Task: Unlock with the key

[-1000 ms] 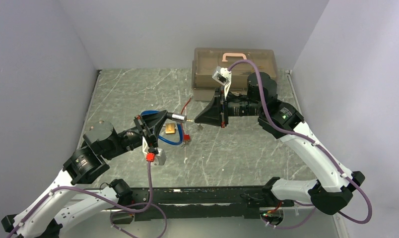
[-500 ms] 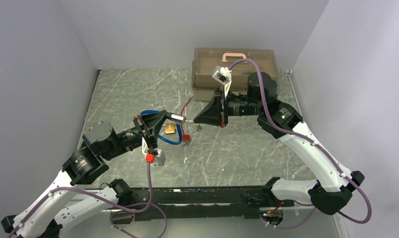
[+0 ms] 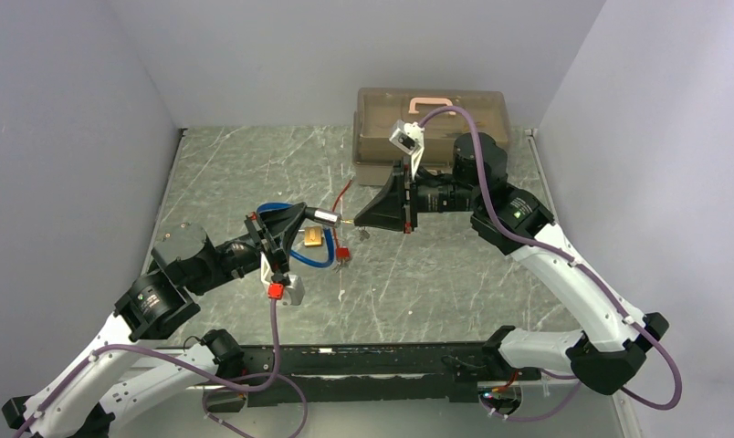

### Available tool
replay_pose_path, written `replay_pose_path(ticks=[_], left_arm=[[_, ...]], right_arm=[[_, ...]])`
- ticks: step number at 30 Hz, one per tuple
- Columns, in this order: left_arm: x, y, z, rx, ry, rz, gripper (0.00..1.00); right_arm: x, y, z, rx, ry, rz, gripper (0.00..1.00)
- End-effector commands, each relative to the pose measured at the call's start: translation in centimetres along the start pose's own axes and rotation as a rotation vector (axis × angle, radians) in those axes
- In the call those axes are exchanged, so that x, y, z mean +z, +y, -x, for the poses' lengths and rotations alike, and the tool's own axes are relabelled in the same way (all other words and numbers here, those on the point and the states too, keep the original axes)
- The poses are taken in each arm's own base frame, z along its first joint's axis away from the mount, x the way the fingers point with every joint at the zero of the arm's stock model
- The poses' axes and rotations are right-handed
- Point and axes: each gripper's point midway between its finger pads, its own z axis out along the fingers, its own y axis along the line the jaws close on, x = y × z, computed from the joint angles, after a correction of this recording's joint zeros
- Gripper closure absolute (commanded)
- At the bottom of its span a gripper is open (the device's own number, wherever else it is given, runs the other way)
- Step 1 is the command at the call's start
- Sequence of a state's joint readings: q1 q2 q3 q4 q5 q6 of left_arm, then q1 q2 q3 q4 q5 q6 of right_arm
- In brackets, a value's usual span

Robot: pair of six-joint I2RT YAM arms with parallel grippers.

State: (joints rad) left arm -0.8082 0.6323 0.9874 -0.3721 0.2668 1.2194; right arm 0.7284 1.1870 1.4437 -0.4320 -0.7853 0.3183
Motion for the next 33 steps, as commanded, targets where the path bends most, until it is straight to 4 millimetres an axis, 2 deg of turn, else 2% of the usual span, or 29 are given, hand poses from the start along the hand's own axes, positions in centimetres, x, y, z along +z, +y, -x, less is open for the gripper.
replay_pose_path(ticks=[1,11,17,24,33], left_arm=[[-0.3,2.7,1.6,0.05,-0.063,0.08,1.0],[-0.1,2.8,1.6,0.076,-0.054,0.074,1.0],[0.0,2.7,1.7,0.074,-0.061,0.067,1.0],[0.1,2.8,2.0,0.074,-0.072,0.065,1.0],[0.3,3.1,2.9,0.049,-0.1,0.043,1.0]], right_arm=[[0.6,-1.4,0.5,0.014,-0.027,-0.055,1.0],[1.3,-3.0,0.1,0.1,-0.054,-0.117,1.0],[2.5,-2.4,-0.6,0.079,-0.043,-0.092,1.0],[3.7,-1.4,-0.2,0.04,-0.061,-0.05,1.0],[6.4,-2.2,-0.8,0.027,-0.047,-0.095,1.0]])
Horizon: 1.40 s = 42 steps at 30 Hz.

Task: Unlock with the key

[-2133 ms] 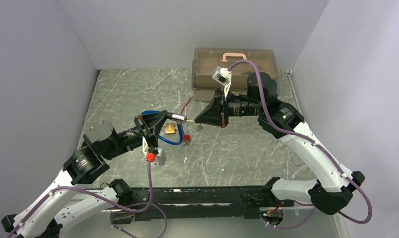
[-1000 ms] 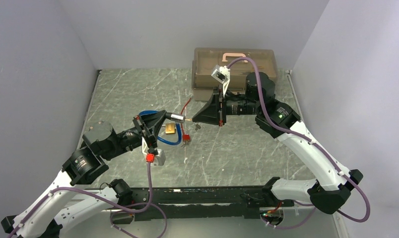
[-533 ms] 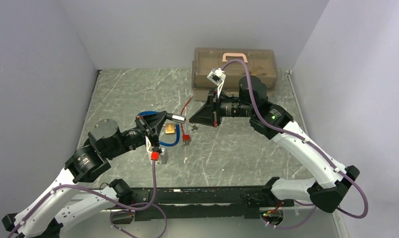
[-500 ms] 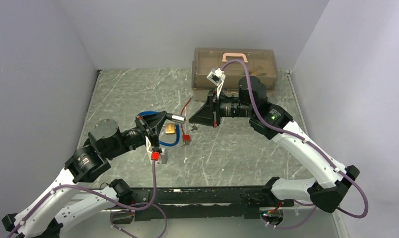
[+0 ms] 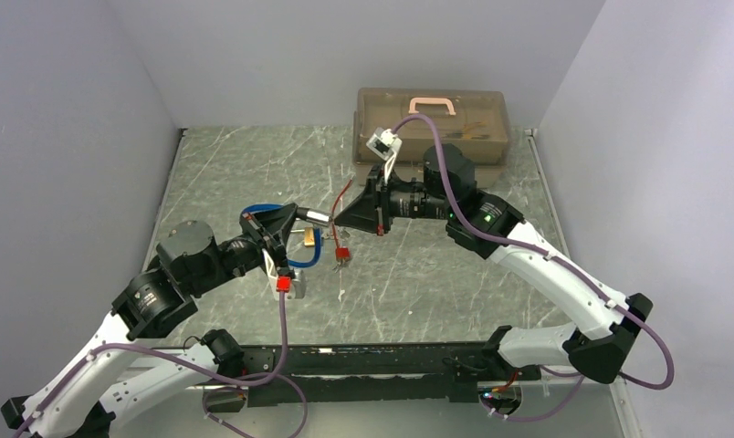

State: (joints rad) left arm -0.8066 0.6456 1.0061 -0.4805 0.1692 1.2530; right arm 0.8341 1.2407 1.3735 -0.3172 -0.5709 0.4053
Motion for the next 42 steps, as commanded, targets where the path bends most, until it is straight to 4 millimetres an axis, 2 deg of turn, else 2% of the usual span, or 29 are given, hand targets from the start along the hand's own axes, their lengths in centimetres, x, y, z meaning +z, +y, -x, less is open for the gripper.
replay_pose_path(ticks=[1,3,8,12,17,22,28,35,37,40,42], left_arm=[[0.0,4.6,5.1,0.041,-0.22,0.11,1.0],[0.1,4.4,4.9,0.039,-0.209,0.106,1.0],[-0.2,3.8,4.3,0.032,-0.183,0.099,1.0],[-0.3,3.6,4.2,0.029,-0.178,0.089,1.0],[-0.3,3.6,4.3,0.022,-0.174,0.068,1.0],[-0.2,3.5,4.0,0.015,-0.158,0.041,1.0],[-0.2,3.6,4.1,0.009,-0.156,0.036,1.0],[-0.3,3.6,4.0,0.011,-0.149,0.039,1.0],[-0.3,3.6,4.0,0.009,-0.15,0.034,1.0],[-0.3,3.4,4.2,-0.007,-0.155,0.02,1.0],[-0.3,3.3,4.4,-0.038,-0.165,0.001,1.0]], right_arm=[[2.5,0.5,0.7,-0.055,-0.026,0.012,0.94],[1.9,0.4,1.0,-0.082,-0.024,-0.009,0.64],[-2.0,1.2,3.3,-0.163,-0.075,-0.004,0.24],[-3.6,3.8,4.2,-0.266,-0.114,0.093,0.1],[-3.0,4.8,3.8,-0.273,-0.045,0.153,0.07],[-1.2,4.4,2.6,-0.326,0.035,0.085,0.19],[0.5,2.0,1.2,-0.357,0.14,-0.077,0.29],[0.3,1.3,1.4,-0.359,0.152,-0.135,0.44],[0.2,1.5,1.7,-0.391,0.151,-0.125,0.57],[0.0,2.3,2.4,-0.417,0.108,-0.092,0.91],[-0.4,3.2,2.8,-0.449,0.073,-0.059,1.0]])
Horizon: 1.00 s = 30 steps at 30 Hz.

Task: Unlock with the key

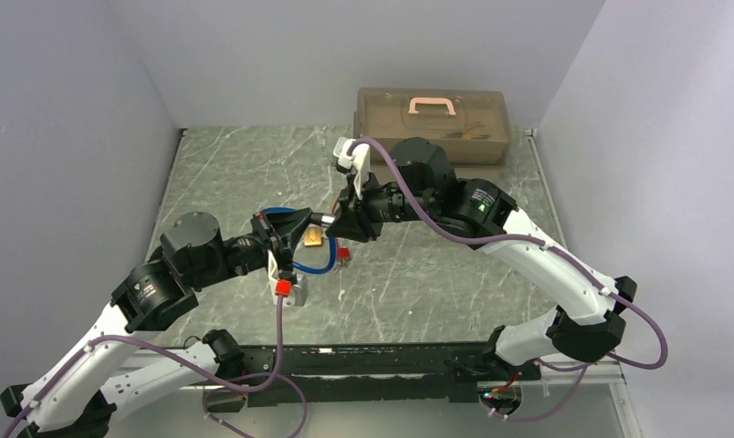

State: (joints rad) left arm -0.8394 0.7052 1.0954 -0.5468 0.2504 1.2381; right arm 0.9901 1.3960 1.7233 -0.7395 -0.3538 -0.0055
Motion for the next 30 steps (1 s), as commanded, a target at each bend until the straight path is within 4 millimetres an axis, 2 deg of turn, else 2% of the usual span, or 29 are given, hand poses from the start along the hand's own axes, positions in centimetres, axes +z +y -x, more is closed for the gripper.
replay_pose_path(ticks=[1,2,5,6,8,9,10,12,16,22,25,30], left_arm=[[-1.0,2.9,2.4,-0.041,-0.078,0.06,1.0],[-1.0,2.9,2.7,-0.075,-0.089,0.046,0.95],[-1.0,2.4,3.8,-0.219,-0.12,-0.034,0.68],[-1.1,2.3,4.2,-0.287,-0.124,-0.062,0.53],[-1.3,1.7,5.2,-0.428,-0.111,-0.171,0.32],[-1.3,1.4,5.5,-0.498,-0.092,-0.231,0.17],[-1.1,0.9,5.6,-0.563,-0.065,-0.295,0.09],[-0.9,-0.1,6.0,-0.67,-0.041,-0.409,0.02],[-0.5,-1.1,6.4,-0.846,-0.079,-0.501,0.02],[-1.2,-3.6,6.7,-0.916,-0.096,-0.587,0.08],[-0.9,-3.8,6.5,-0.927,-0.102,-0.579,0.16],[-0.8,-3.9,7.3,-0.952,-0.15,-0.608,0.37]], right_arm=[[-2.6,1.5,3.8,-0.114,-0.16,0.035,1.0],[-2.9,1.9,3.9,-0.128,-0.173,0.053,1.0],[-3.4,2.8,3.7,-0.159,-0.179,0.094,1.0],[-3.6,3.0,3.5,-0.166,-0.176,0.103,1.0],[-3.7,3.3,3.1,-0.179,-0.161,0.114,1.0],[-3.7,3.4,2.8,-0.183,-0.153,0.116,1.0],[-3.8,3.6,2.6,-0.189,-0.148,0.122,1.0],[-3.8,4.0,2.2,-0.198,-0.135,0.138,1.0],[-3.7,4.7,1.5,-0.213,-0.1,0.154,1.0],[-3.5,4.9,1.4,-0.234,-0.074,0.143,1.0],[-3.2,5.2,1.5,-0.24,-0.066,0.152,1.0],[-2.5,5.2,1.1,-0.237,-0.037,0.155,1.0]])
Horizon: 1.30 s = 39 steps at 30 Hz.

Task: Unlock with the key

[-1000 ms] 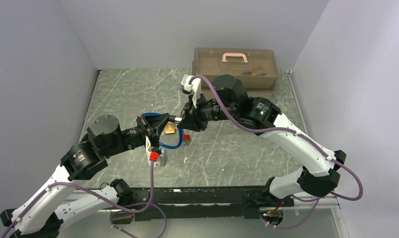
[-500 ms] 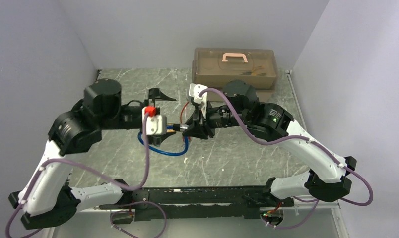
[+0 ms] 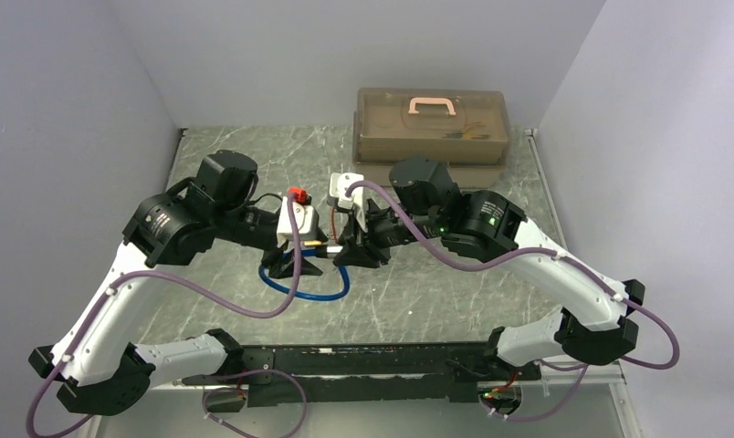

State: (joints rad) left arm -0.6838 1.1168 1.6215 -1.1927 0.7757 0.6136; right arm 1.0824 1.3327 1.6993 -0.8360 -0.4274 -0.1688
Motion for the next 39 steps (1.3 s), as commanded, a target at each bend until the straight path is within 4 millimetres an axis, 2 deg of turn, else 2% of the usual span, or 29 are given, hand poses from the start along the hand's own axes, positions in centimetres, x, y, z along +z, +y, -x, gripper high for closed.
replay_pose_path(ticks=[1,5,7,10,11,14,18,20,22,25,28,29,30,31,32,33,39], left_arm=[[-0.1,-1.6,1.5,-0.005,-0.083,-0.075,0.43],[0.4,-1.7,1.0,-0.009,-0.089,-0.095,0.74],[0.7,-1.6,0.6,-0.011,-0.083,-0.091,0.8],[1.1,-1.0,-0.1,-0.016,-0.068,-0.064,0.97],[1.1,-0.3,0.1,-0.007,-0.075,-0.027,1.0],[0.6,1.8,0.4,-0.027,-0.077,0.097,1.0],[-0.4,3.1,1.1,-0.082,-0.082,0.173,1.0],[-0.8,3.1,1.2,-0.128,-0.068,0.168,1.0],[-1.1,2.9,1.1,-0.191,-0.045,0.138,1.0],[-1.5,1.8,0.9,-0.217,-0.02,0.058,1.0],[-1.9,1.0,1.0,-0.211,-0.008,0.012,1.0],[-2.0,0.7,1.2,-0.197,-0.016,-0.002,1.0],[-2.1,0.4,1.5,-0.182,-0.026,-0.017,1.0],[-2.2,0.1,1.8,-0.17,-0.036,-0.029,1.0],[-2.4,-0.2,1.9,-0.148,-0.041,-0.037,1.0],[-2.6,-0.4,2.1,-0.126,-0.042,-0.044,1.0],[-3.3,-0.4,2.1,-0.045,-0.036,-0.005,1.0]], right_arm=[[-0.7,-0.1,3.1,-0.067,-0.085,-0.018,1.0],[-0.4,-0.1,3.3,-0.056,-0.089,-0.017,1.0],[-0.2,-0.4,3.4,-0.046,-0.085,-0.025,1.0],[-0.3,-0.6,3.8,-0.041,-0.1,-0.042,0.98],[-0.5,-0.6,4.1,-0.044,-0.11,-0.05,0.92],[-1.5,-1.3,4.8,-0.044,-0.145,-0.108,0.59],[-4.4,-2.5,5.9,-0.05,-0.212,-0.244,0.04],[-5.9,-3.5,5.8,-0.043,-0.245,-0.337,0.0],[-8.0,-5.5,5.6,-0.006,-0.278,-0.492,0.0],[-10.4,-6.9,5.1,0.057,-0.317,-0.625,0.0],[-10.7,-6.9,4.6,0.055,-0.349,-0.64,0.0],[-10.7,-7.2,4.6,0.055,-0.348,-0.652,0.08],[-10.8,-7.5,4.6,0.055,-0.335,-0.668,0.3],[-10.9,-8.0,4.5,0.066,-0.315,-0.694,0.72],[-10.7,-8.7,4.3,0.089,-0.29,-0.727,0.95],[-10.7,-9.2,4.0,0.103,-0.27,-0.756,1.0],[-8.6,-9.8,3.2,0.165,-0.26,-0.754,1.0]])
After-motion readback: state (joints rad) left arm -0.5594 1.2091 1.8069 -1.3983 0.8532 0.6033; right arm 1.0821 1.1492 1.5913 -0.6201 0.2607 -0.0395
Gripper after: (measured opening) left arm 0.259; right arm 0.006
